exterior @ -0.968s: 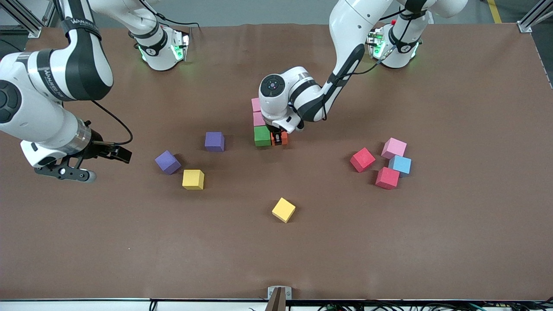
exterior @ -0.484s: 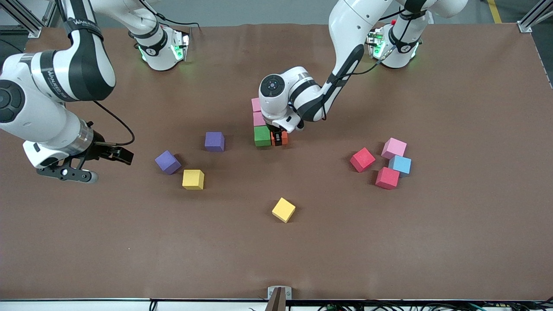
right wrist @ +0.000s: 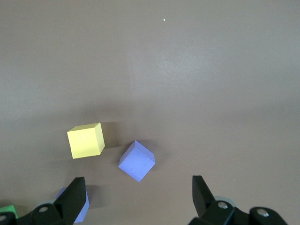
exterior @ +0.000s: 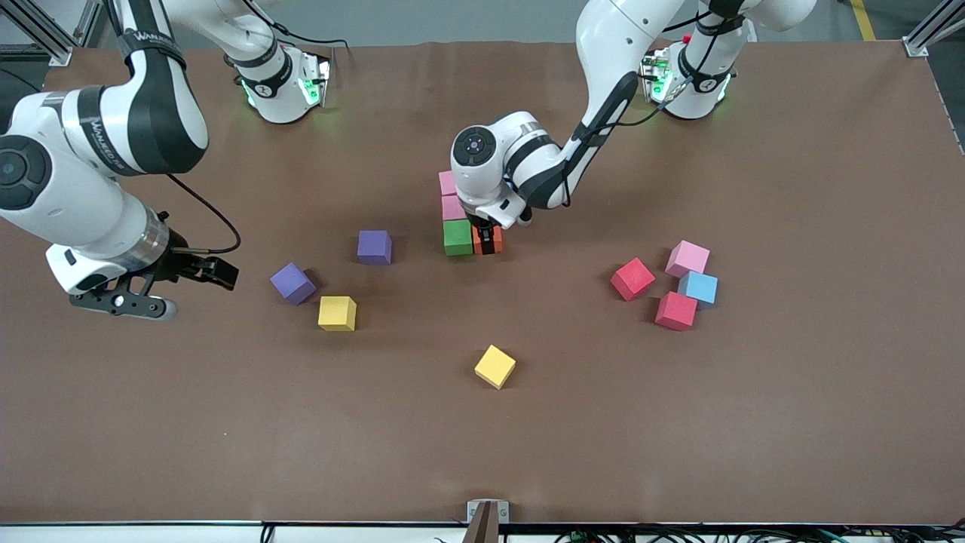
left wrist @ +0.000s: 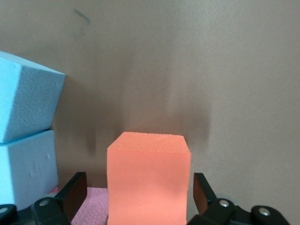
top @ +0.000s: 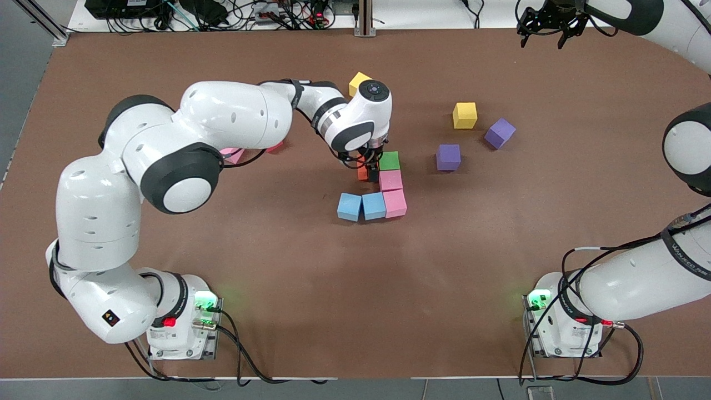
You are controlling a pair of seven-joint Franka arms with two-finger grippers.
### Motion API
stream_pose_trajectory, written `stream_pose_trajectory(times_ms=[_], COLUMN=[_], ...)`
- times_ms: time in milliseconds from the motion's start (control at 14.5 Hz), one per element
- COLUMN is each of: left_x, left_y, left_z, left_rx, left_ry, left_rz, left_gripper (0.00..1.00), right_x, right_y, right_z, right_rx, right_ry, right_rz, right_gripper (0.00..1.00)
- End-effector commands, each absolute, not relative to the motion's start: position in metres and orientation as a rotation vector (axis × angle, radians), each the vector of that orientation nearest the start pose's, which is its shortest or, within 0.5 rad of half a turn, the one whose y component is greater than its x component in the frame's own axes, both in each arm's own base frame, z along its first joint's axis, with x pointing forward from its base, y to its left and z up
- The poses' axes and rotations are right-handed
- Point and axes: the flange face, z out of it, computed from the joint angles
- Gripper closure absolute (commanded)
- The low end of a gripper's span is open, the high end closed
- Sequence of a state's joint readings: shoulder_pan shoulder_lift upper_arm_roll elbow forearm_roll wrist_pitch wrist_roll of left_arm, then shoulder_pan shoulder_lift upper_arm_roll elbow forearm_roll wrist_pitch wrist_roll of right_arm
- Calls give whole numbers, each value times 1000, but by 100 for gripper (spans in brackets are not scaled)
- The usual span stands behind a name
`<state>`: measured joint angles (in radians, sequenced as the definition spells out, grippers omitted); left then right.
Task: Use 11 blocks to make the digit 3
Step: 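Move the left gripper to the red cubes and grasp one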
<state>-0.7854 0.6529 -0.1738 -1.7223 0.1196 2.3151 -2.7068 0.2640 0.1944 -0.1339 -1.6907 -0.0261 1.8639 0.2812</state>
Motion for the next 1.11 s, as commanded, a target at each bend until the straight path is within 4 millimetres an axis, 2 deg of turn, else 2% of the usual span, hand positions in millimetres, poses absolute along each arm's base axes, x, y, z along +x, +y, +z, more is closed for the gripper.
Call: stream_pose_trajectory(times_ms=[0, 138, 276, 415, 484, 622, 760, 1037], left_x=[388, 388, 392, 406, 413, 430, 450, 469], left_y=[-531, -529, -523, -509, -500, -476, -440, -362], left_z=[228, 236, 253, 282, 295, 322, 344, 355], left_rx=[2107, 2120, 2126, 2102, 2120, 2189, 2272, 2483], left_ry=[2435, 2429, 2438, 2456, 2451, 2412, 2362, 2172], left_rz=[4, 12, 25, 40, 49, 66, 69, 54], left_gripper=[0, 0, 0, 0, 0, 0, 0, 0], right_x=[615, 621, 633, 639, 642, 651, 656, 654], right_y=[83, 78, 78, 89, 100, 110, 117, 127], right_z=[493, 509, 525, 517, 505, 492, 481, 461], right_rx=[-3196, -3187, -3169, -3156, -3166, -3148, -3145, -3160], right_ry=[222, 239, 240, 223, 194, 185, 167, 142], right_rz=[-36, -91, -205, -237, -217, -260, -283, -231], right_gripper=[0, 0, 0, 0, 0, 0, 0, 0])
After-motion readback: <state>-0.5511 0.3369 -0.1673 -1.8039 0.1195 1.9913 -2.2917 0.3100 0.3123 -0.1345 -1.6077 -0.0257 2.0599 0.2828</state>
